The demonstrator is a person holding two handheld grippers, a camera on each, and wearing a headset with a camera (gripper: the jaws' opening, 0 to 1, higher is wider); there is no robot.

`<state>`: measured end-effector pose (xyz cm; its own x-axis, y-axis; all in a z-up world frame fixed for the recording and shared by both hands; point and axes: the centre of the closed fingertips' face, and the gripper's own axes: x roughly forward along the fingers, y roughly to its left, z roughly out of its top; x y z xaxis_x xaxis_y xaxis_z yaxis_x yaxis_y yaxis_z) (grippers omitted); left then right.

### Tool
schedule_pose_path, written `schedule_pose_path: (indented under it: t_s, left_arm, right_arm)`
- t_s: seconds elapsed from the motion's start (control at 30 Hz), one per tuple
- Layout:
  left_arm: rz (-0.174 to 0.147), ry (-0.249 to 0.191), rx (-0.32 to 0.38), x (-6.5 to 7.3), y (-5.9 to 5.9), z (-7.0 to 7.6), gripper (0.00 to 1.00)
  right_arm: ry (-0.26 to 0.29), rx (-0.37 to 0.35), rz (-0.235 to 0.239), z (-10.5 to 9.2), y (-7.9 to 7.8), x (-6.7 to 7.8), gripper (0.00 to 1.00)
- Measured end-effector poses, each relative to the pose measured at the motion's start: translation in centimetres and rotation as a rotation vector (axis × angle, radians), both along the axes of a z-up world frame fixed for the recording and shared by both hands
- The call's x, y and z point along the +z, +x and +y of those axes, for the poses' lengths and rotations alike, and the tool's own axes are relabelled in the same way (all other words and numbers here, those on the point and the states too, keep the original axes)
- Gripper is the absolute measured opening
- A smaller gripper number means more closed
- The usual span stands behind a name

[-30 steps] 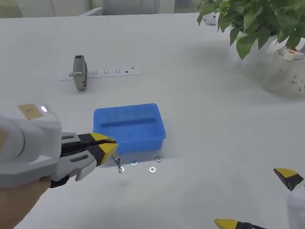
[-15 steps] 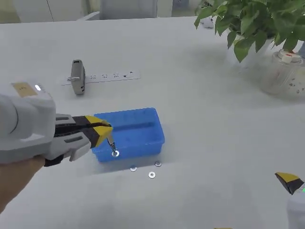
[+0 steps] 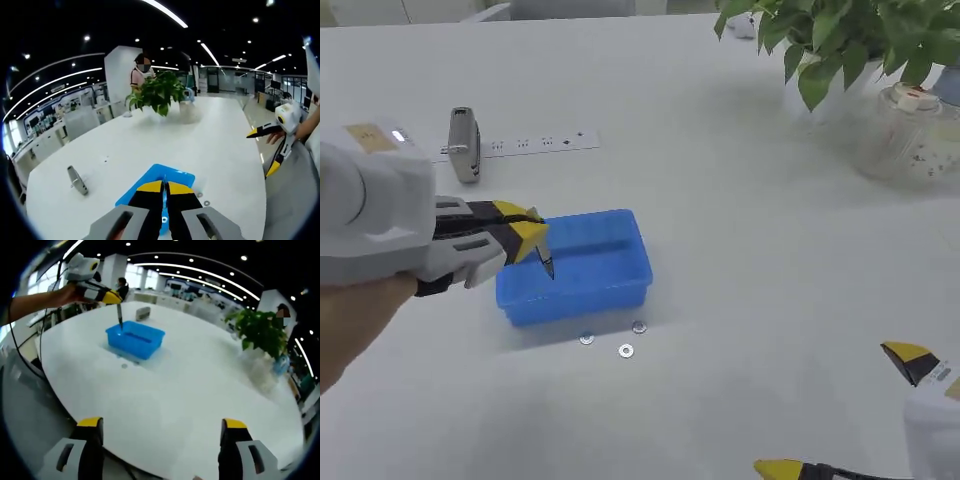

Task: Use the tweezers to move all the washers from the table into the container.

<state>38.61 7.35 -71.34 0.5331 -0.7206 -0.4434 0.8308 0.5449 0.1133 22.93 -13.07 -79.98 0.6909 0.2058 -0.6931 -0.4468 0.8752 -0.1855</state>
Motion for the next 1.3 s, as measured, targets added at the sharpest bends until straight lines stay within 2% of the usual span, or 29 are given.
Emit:
schedule_pose_path:
  t_s: [0.3, 0.57, 0.7, 1.0, 1.3]
  left_arm:
    - [0.028, 0.014, -0.009, -1.7, 0.5, -0.5, 0.00]
    - [0.030, 0.004, -0.001, -1.4, 0.3, -0.4, 0.00]
    - [0.027, -0.017, -0.006, -0.6, -0.3, -0.5, 0.00]
    - [0.023, -0.058, -0.024, 0.8, -2.7, -1.0, 0.00]
    - [0.046, -0.074, -0.041, 0.5, -4.3, -1.7, 0.00]
  right_arm:
    - [-0.004, 0.002, 0.005, -0.2, -0.1, -0.1, 0.95]
    - [-0.004, 0.004, 0.009, -0.2, -0.1, -0.2, 0.94]
    - [-0.010, 0.006, 0.006, -0.3, -0.2, -0.1, 0.94]
    - [-0.010, 0.007, 0.007, -0.2, -0.2, -0.1, 0.93]
    - [-0.014, 0.015, 0.014, 0.0, -0.2, -0.2, 0.92]
